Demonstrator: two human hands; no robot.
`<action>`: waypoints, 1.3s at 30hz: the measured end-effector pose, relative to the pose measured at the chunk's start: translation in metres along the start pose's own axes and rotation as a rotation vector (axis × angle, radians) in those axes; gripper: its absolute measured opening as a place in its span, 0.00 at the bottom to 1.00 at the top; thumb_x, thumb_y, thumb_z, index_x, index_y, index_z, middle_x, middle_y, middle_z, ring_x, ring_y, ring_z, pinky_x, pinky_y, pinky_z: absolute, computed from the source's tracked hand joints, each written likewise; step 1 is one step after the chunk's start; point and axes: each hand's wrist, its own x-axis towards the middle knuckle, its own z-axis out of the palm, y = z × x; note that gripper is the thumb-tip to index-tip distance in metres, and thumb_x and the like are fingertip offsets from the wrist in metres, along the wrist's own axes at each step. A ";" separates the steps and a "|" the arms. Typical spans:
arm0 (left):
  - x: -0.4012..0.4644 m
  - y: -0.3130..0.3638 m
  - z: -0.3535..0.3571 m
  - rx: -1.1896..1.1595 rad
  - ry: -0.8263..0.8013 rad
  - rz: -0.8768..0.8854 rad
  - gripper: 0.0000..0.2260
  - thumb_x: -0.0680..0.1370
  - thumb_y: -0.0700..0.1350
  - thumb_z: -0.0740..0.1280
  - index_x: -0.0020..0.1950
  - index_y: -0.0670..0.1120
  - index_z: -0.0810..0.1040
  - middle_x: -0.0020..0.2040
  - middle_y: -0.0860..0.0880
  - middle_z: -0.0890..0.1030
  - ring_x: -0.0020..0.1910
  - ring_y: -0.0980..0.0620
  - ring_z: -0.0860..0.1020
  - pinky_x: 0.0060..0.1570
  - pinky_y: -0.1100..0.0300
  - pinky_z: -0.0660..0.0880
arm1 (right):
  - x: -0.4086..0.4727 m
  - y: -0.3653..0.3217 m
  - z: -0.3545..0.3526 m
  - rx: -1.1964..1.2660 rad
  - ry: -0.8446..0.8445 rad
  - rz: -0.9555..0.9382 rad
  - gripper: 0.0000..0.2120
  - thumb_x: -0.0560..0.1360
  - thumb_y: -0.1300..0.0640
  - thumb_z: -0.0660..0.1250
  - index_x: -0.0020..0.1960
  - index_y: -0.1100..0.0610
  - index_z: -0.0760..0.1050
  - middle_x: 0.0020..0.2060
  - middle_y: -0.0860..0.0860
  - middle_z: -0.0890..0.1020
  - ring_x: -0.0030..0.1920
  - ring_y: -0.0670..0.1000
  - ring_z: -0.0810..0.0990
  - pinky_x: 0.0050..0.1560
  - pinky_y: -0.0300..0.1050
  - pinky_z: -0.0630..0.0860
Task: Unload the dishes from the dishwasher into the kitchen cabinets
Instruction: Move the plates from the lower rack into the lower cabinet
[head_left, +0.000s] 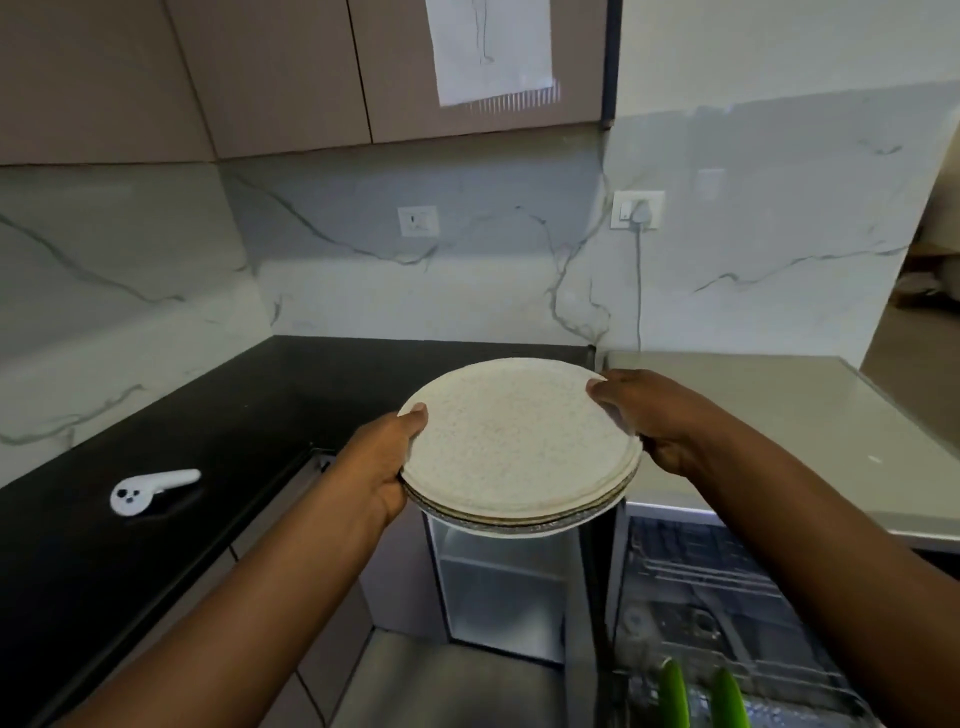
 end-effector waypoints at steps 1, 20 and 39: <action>0.008 0.001 -0.013 0.001 0.010 0.007 0.14 0.80 0.44 0.63 0.63 0.38 0.75 0.57 0.39 0.80 0.50 0.42 0.80 0.47 0.51 0.77 | 0.001 -0.001 0.014 0.053 0.006 0.027 0.13 0.80 0.56 0.61 0.54 0.65 0.77 0.44 0.60 0.80 0.39 0.54 0.77 0.36 0.44 0.72; 0.200 -0.247 -0.145 -0.012 0.190 -0.326 0.11 0.80 0.45 0.61 0.59 0.44 0.76 0.49 0.44 0.81 0.47 0.43 0.78 0.42 0.53 0.75 | 0.110 0.289 0.206 0.217 0.136 0.599 0.04 0.76 0.63 0.63 0.47 0.63 0.76 0.37 0.58 0.77 0.36 0.53 0.74 0.34 0.42 0.70; 0.443 -0.480 -0.067 0.239 0.055 -0.240 0.30 0.63 0.44 0.64 0.64 0.34 0.70 0.60 0.34 0.74 0.52 0.44 0.73 0.50 0.55 0.70 | 0.324 0.524 0.216 0.131 0.532 0.526 0.05 0.76 0.65 0.63 0.48 0.66 0.76 0.41 0.59 0.76 0.36 0.53 0.74 0.32 0.40 0.68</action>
